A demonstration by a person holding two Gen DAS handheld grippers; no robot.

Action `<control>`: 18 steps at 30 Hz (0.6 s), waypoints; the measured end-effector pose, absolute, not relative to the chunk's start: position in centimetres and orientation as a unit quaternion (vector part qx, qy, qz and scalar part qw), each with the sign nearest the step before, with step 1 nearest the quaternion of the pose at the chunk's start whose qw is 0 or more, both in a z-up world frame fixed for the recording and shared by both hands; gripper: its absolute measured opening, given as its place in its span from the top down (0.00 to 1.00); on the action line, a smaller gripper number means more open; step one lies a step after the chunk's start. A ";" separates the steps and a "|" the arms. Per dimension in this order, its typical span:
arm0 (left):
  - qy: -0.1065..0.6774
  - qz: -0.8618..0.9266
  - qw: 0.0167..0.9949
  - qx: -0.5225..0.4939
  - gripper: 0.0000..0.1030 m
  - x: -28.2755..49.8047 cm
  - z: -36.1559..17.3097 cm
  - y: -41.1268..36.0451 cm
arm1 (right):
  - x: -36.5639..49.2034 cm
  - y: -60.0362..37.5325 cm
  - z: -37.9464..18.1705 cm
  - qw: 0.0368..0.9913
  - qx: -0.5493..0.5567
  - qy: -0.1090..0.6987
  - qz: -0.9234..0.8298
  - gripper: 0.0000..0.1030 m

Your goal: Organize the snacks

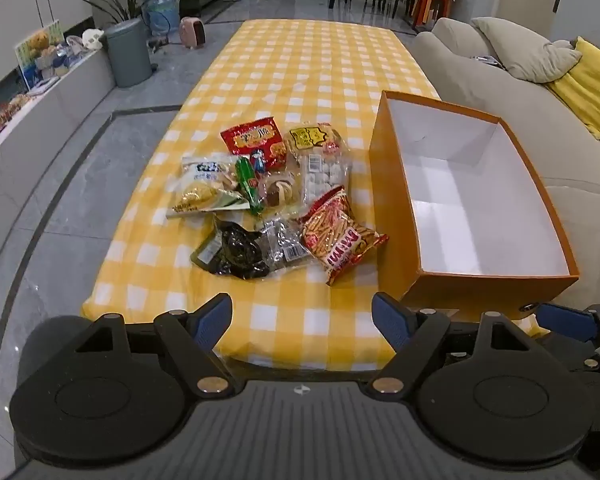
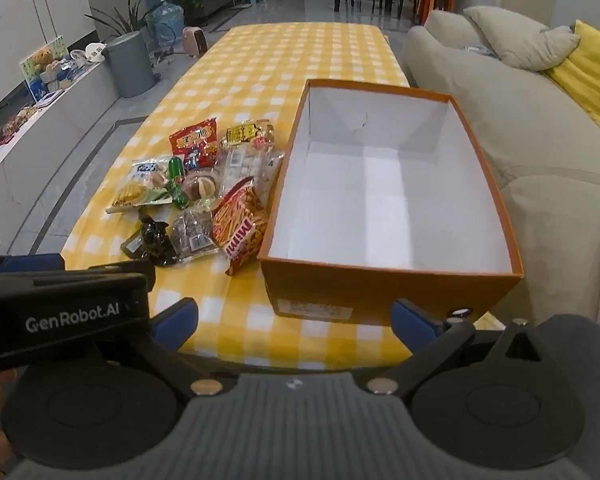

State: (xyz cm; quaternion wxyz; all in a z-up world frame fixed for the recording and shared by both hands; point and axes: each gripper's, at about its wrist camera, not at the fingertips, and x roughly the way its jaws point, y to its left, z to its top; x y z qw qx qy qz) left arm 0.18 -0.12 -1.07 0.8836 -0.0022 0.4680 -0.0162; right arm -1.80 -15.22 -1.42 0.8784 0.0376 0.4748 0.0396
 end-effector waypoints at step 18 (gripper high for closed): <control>0.482 -0.011 0.876 -0.011 0.09 0.5 -2.2 0.0 | -1.3 -14.3 -2.1 0.872 0.014 0.489 0.031 0.03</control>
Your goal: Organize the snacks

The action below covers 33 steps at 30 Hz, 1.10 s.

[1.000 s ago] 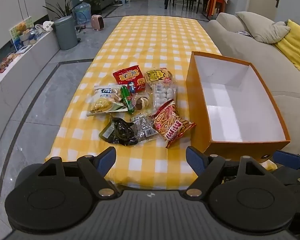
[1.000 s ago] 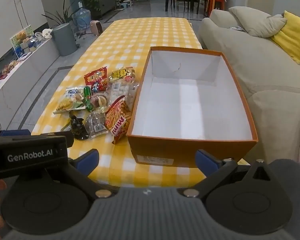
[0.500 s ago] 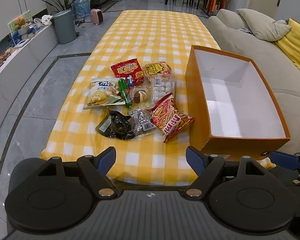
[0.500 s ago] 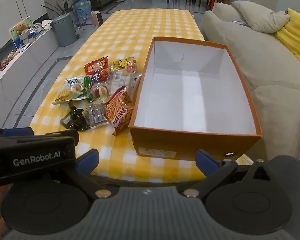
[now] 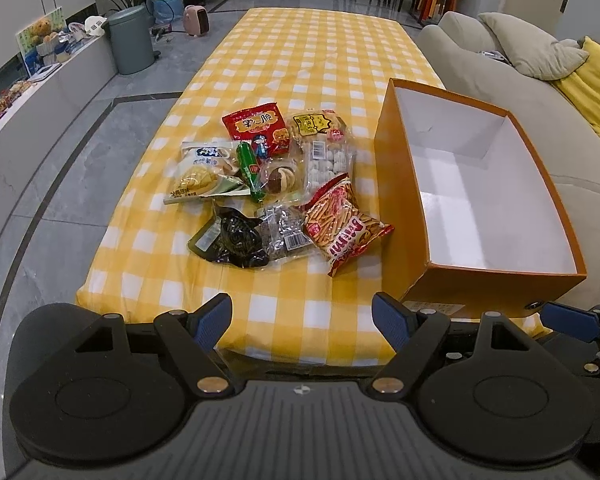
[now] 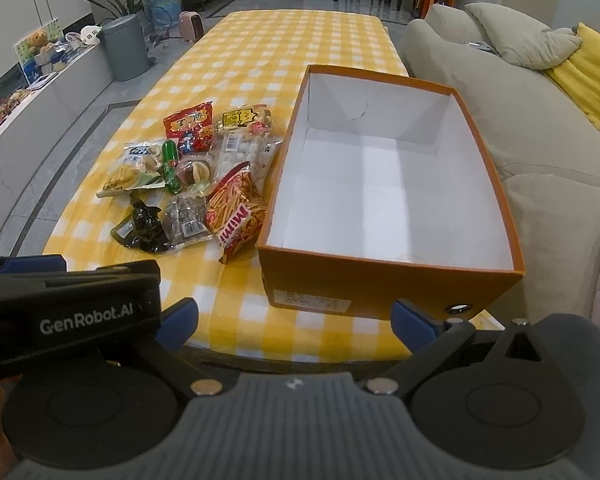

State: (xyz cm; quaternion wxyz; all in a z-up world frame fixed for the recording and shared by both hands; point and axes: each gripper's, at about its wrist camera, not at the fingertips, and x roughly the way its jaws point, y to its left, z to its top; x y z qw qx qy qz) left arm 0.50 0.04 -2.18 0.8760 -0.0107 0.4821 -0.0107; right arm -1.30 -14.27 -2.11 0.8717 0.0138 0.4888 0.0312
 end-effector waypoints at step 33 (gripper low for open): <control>0.496 -0.003 0.868 -0.012 0.09 0.5 -3.0 0.0 | -1.1 -14.1 -2.7 0.862 0.006 0.506 0.041 0.03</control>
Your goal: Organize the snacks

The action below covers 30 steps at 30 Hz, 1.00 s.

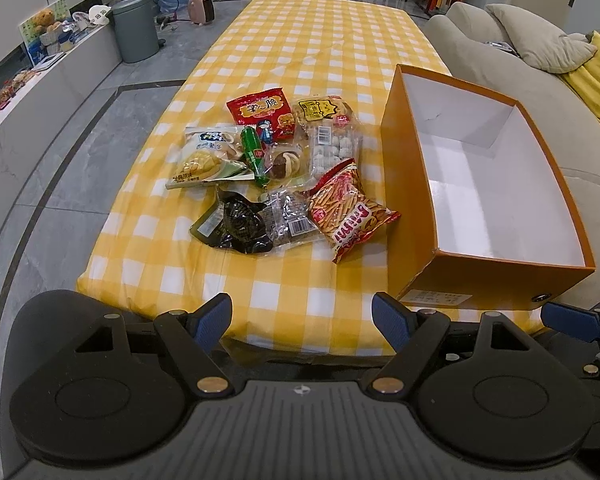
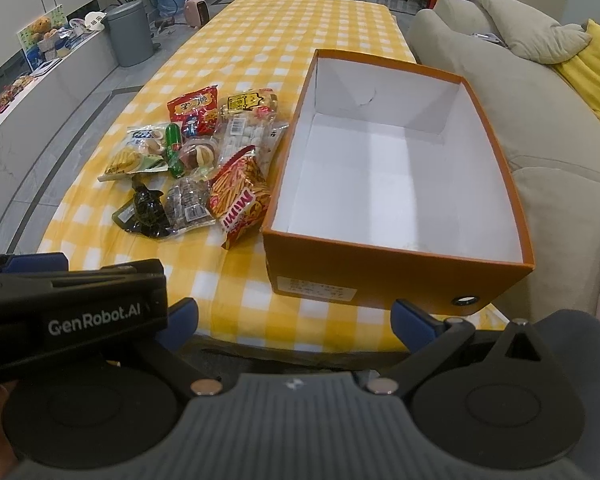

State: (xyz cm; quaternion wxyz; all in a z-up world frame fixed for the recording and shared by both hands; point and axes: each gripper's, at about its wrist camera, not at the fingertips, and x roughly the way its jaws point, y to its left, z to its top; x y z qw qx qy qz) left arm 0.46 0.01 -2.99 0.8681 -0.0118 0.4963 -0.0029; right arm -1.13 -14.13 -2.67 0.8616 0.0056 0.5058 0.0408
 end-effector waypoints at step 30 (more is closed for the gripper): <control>0.462 0.007 0.886 -0.050 0.10 0.4 -1.3 4.4 | -2.0 -11.7 -1.8 0.893 -0.039 0.440 0.083 0.03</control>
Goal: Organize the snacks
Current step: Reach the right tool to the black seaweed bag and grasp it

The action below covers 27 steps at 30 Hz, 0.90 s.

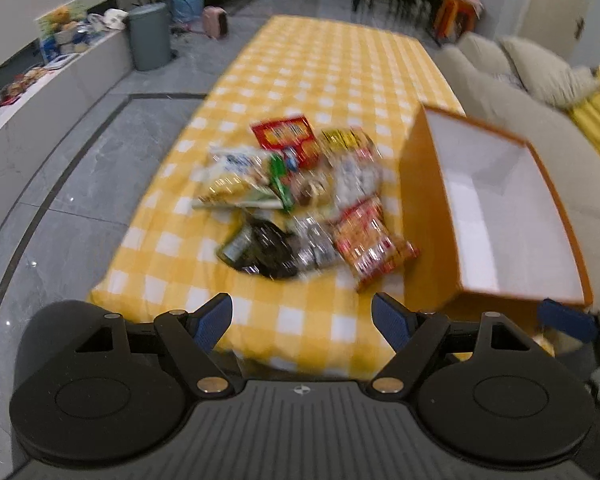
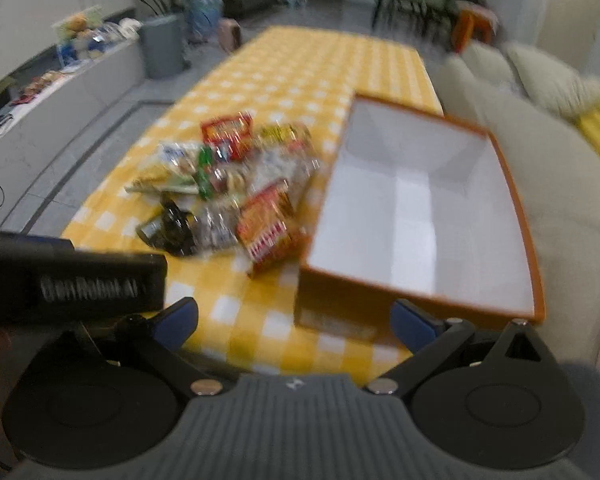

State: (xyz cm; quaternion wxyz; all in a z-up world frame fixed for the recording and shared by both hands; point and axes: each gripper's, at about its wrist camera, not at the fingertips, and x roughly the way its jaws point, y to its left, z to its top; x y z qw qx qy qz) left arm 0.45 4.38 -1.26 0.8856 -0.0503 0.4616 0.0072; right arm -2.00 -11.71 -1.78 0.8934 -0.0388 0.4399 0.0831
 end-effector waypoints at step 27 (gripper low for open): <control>0.477 0.084 0.847 -0.219 0.11 4.7 -8.0 19.1 | 6.1 0.4 -8.7 0.877 -0.130 0.368 0.280 0.26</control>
